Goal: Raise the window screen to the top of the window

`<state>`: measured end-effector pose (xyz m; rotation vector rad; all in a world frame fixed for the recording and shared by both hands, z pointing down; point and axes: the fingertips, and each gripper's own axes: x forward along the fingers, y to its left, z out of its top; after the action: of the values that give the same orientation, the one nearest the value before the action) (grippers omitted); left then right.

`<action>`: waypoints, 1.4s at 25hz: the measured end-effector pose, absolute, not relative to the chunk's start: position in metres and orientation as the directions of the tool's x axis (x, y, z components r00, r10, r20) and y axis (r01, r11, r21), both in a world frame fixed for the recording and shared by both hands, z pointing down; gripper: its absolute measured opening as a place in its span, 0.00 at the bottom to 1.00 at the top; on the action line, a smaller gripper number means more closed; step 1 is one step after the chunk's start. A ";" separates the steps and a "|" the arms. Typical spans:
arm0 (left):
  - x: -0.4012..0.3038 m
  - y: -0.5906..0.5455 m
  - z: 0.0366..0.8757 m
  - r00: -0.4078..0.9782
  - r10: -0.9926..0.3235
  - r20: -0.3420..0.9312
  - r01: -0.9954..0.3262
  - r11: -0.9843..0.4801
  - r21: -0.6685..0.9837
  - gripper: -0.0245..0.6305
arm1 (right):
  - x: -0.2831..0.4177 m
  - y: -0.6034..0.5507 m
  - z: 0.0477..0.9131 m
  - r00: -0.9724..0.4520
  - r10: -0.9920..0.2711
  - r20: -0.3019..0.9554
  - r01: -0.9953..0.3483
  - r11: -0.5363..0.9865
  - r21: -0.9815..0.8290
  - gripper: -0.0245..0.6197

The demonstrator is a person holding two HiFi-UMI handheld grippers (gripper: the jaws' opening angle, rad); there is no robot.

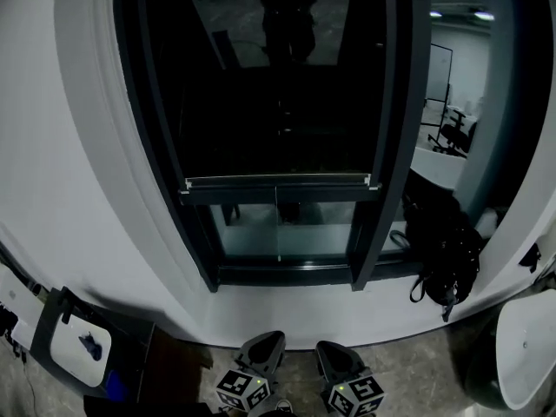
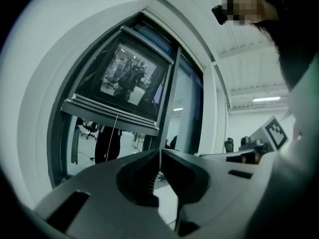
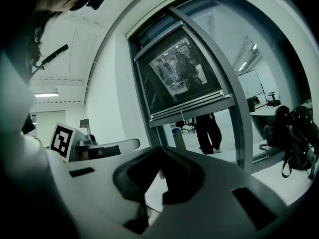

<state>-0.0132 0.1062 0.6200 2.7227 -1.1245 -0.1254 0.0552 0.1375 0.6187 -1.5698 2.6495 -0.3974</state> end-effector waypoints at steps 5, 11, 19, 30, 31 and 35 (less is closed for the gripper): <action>-0.020 0.064 0.623 0.729 -0.684 -0.011 -0.667 -0.714 0.214 0.04 | 0.050 0.104 0.622 -0.445 -0.889 0.106 -0.880 0.413 -0.234 0.05; -0.030 0.039 0.637 0.724 -0.689 0.012 -0.668 -0.697 0.259 0.04 | 0.048 0.078 0.631 -0.430 -0.889 0.156 -0.890 0.389 -0.239 0.05; -0.059 -0.005 0.649 0.654 -0.755 0.034 -0.730 -0.619 0.289 0.04 | 0.042 0.023 0.626 -0.483 -0.865 0.135 -0.863 0.445 -0.239 0.05; -0.063 -0.128 0.609 0.536 -0.843 -0.027 -0.823 -0.530 0.203 0.04 | 0.090 -0.101 0.588 -0.560 -0.827 0.055 -0.823 0.547 -0.157 0.05; -0.061 -0.139 0.601 0.536 -0.844 -0.030 -0.827 -0.531 0.184 0.04 | 0.095 -0.112 0.582 -0.570 -0.821 0.048 -0.817 0.559 -0.142 0.05; -0.055 -0.180 0.582 0.535 -0.845 -0.008 -0.841 -0.534 0.094 0.04 | 0.117 -0.158 0.559 -0.604 -0.797 0.011 -0.796 0.602 -0.065 0.05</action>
<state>-0.0549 -0.1798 0.5816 2.6831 -1.4755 -0.0806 0.1170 -0.1577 0.5590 -1.3894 2.7940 -0.0986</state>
